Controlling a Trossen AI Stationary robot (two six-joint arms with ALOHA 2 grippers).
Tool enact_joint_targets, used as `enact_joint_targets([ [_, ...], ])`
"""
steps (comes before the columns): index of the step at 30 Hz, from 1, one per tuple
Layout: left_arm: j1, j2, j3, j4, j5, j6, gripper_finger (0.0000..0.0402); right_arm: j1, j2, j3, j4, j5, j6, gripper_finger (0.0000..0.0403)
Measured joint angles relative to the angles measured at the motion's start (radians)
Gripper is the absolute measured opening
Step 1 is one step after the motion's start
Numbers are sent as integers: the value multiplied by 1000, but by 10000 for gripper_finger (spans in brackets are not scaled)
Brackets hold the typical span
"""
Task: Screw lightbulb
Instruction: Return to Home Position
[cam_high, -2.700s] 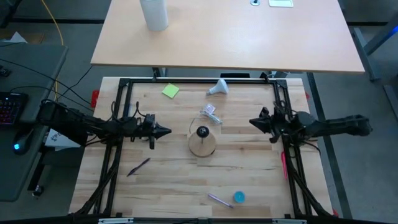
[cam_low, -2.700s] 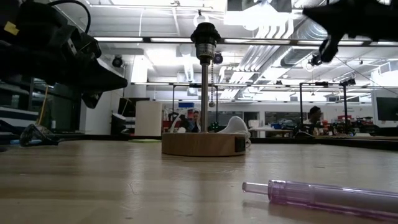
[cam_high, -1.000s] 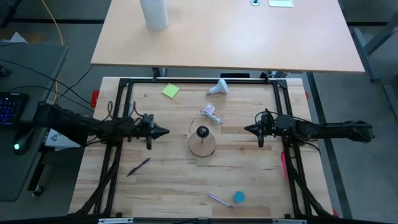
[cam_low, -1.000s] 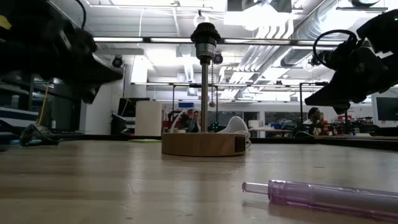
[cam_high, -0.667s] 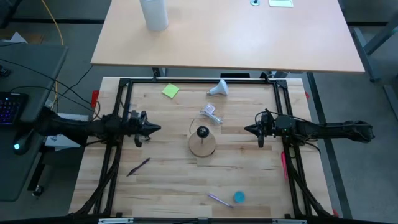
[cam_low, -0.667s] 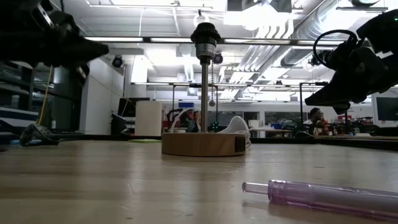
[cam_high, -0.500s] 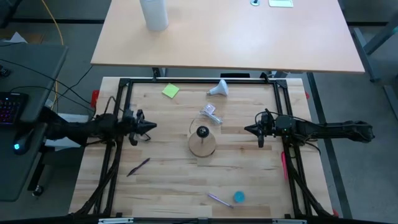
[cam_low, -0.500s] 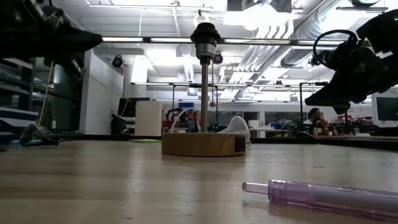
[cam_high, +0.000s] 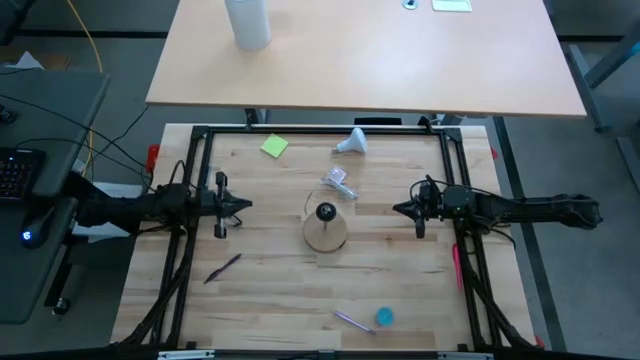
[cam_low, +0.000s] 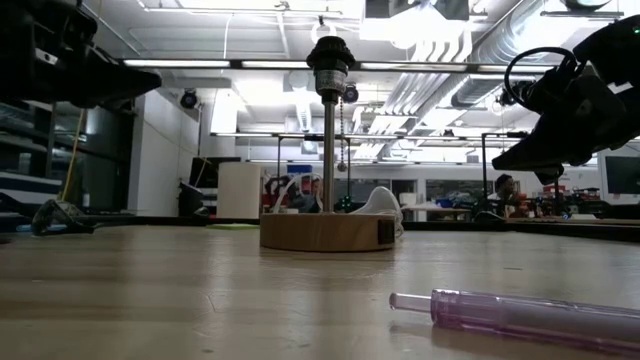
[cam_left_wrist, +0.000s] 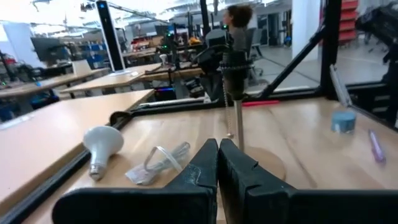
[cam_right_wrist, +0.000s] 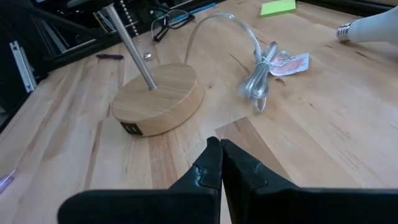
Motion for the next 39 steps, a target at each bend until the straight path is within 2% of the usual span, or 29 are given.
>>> enact_joint_targets([
  [5, 26, 0, 0, 3, 9, -54, 0, 0, 0, 0, 0, -1, 0, 0],
  [16, 34, 4, -1, 2, 10, -54, 0, 0, -9, 0, 0, -1, 0, 0],
  [23, 34, 4, -1, 1, 11, -54, 0, 22, -330, 0, 2, -14, 0, 0],
  [25, 34, 4, -1, 1, 11, -54, 0, 22, -387, -1, 12, -13, 0, 0],
  [29, 34, 5, -1, 4, 11, -54, 0, 32, -387, -1, 74, -11, 0, 0],
  [39, 34, 17, -1, 2, 11, -54, 0, 56, -372, -2, 57, -11, 0, 0],
])
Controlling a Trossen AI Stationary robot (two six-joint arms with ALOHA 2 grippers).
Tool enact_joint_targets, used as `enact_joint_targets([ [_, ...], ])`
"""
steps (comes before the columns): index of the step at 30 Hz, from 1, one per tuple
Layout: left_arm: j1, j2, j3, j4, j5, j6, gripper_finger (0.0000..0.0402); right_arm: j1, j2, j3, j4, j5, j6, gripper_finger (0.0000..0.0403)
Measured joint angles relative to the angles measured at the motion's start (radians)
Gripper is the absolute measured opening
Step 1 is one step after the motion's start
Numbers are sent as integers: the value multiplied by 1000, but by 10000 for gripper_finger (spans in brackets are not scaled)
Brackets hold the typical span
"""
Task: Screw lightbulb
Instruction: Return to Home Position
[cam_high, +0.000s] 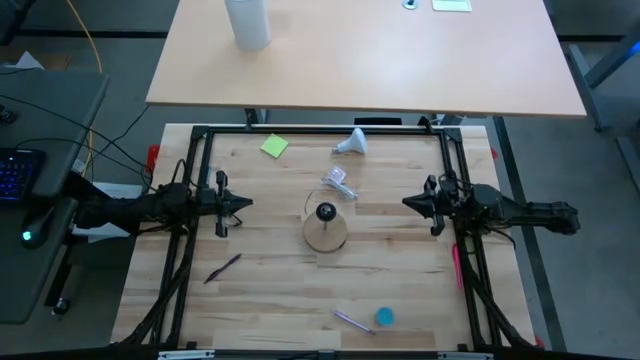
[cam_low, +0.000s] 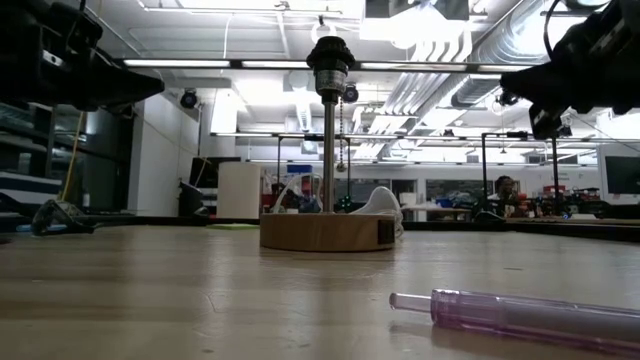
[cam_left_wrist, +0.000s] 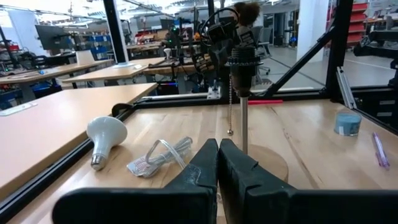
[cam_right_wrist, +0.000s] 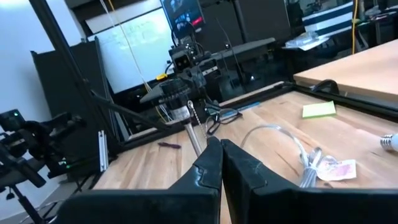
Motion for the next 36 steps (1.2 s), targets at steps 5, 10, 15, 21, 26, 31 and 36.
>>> enact_joint_targets([
  [5, 0, 1, 0, 0, 0, 0, 0, 0, 0, 0, -31, 0, 0, 0],
  [10, 0, 2, 0, -1, 0, 0, 0, 0, 4, 0, -52, 0, 0, 0],
  [15, 0, 2, 0, -1, 0, 0, 0, 0, 4, 0, -52, 0, 0, 0],
  [21, 0, 2, 0, 0, 0, 0, 0, 0, 4, 0, -52, 0, 0, 0],
  [26, 0, 2, 0, 0, 0, 0, 0, 0, 4, -1, -52, 0, 0, 0],
  [31, 0, 2, 0, 0, 0, 0, 0, 0, 4, -1, -52, 0, 0, 0],
  [36, 0, 2, 0, 0, 0, 0, 0, 0, 4, -1, -52, 0, 0, 0],
])
